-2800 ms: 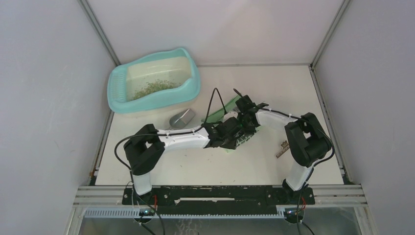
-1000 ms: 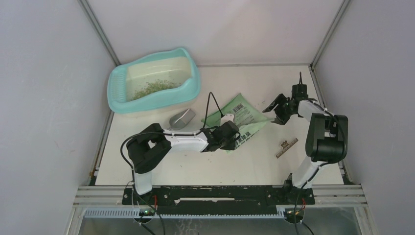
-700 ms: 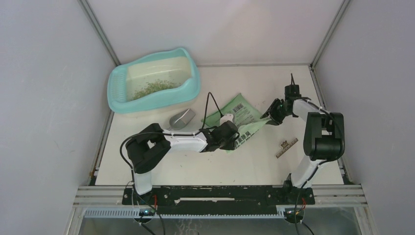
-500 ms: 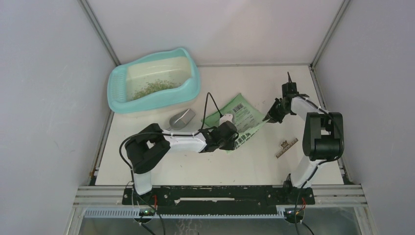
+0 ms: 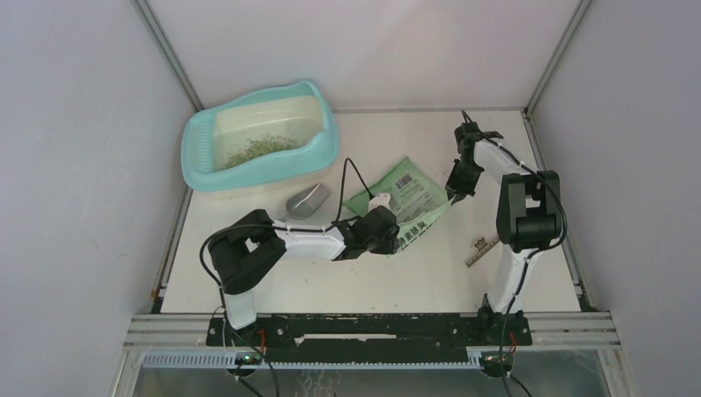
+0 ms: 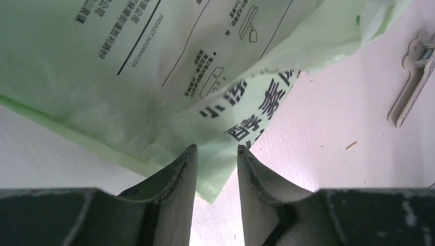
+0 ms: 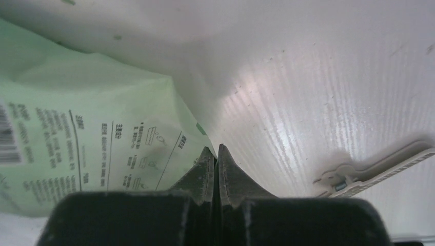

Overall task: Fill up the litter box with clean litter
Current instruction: Close the cat litter bag at the center of the board.

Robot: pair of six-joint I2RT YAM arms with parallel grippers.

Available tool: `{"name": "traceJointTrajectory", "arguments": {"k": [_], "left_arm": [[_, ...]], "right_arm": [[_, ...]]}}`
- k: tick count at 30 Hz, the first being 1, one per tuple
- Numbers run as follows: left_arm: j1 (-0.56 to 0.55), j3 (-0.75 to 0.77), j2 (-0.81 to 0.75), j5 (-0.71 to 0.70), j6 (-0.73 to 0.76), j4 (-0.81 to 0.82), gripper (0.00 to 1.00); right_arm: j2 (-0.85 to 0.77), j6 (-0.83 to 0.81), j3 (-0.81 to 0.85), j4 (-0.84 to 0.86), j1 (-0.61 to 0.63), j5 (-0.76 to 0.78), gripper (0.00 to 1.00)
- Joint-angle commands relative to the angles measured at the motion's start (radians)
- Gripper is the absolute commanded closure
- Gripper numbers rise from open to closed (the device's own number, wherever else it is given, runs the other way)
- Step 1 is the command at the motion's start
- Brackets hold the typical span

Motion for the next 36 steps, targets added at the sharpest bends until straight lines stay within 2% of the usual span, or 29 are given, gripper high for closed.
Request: {"name": "traceJointTrajectory", "arguments": {"k": [1,4,7,10,12,13,15,16,19,22,26,31,33,34,36], "left_arm": [[0.014,-0.067,-0.004,0.003,0.006,-0.112,0.60],[0.015,-0.073,-0.009,0.007,0.005,-0.106,0.60],[0.015,-0.077,-0.013,0.009,0.006,-0.104,0.60],[0.016,-0.079,-0.015,0.009,0.007,-0.101,0.60],[0.018,-0.078,-0.012,0.011,0.007,-0.099,0.60],[0.018,-0.078,-0.009,0.013,0.007,-0.097,0.60],[0.018,-0.081,-0.008,0.016,0.005,-0.094,0.60],[0.018,-0.083,-0.007,0.017,0.004,-0.093,0.60],[0.018,-0.089,-0.013,0.018,0.001,-0.093,0.60],[0.019,-0.100,-0.021,0.017,-0.003,-0.093,0.60],[0.018,-0.115,-0.026,0.009,-0.010,-0.100,0.61],[0.018,-0.129,-0.027,0.000,-0.020,-0.106,0.60],[0.019,-0.126,-0.026,-0.008,-0.022,-0.115,0.60],[0.019,-0.119,-0.023,-0.019,-0.022,-0.133,0.60],[0.020,-0.116,-0.024,-0.020,-0.024,-0.140,0.60]], "right_arm": [[0.074,-0.060,0.140,-0.164,0.007,0.271,0.97],[0.137,-0.042,0.229,-0.248,0.039,0.382,0.98],[0.191,-0.006,0.304,-0.302,0.052,0.417,1.00],[0.195,0.028,0.321,-0.286,0.078,0.442,1.00],[0.210,0.068,0.337,-0.290,0.097,0.467,0.93],[0.224,0.083,0.350,-0.297,0.106,0.470,0.86],[0.250,0.101,0.370,-0.302,0.125,0.484,0.61],[0.262,0.106,0.377,-0.304,0.135,0.485,0.52],[0.313,0.119,0.415,-0.328,0.157,0.512,0.41],[0.329,0.133,0.435,-0.328,0.164,0.521,0.38],[0.224,0.107,0.350,-0.222,0.155,0.501,0.35],[0.063,0.050,0.260,-0.138,0.109,0.390,0.35],[-0.032,0.029,0.200,-0.104,0.107,0.362,0.35],[-0.169,0.016,0.100,-0.065,0.107,0.322,0.34],[-0.256,0.014,0.030,-0.042,0.095,0.258,0.34]]}}
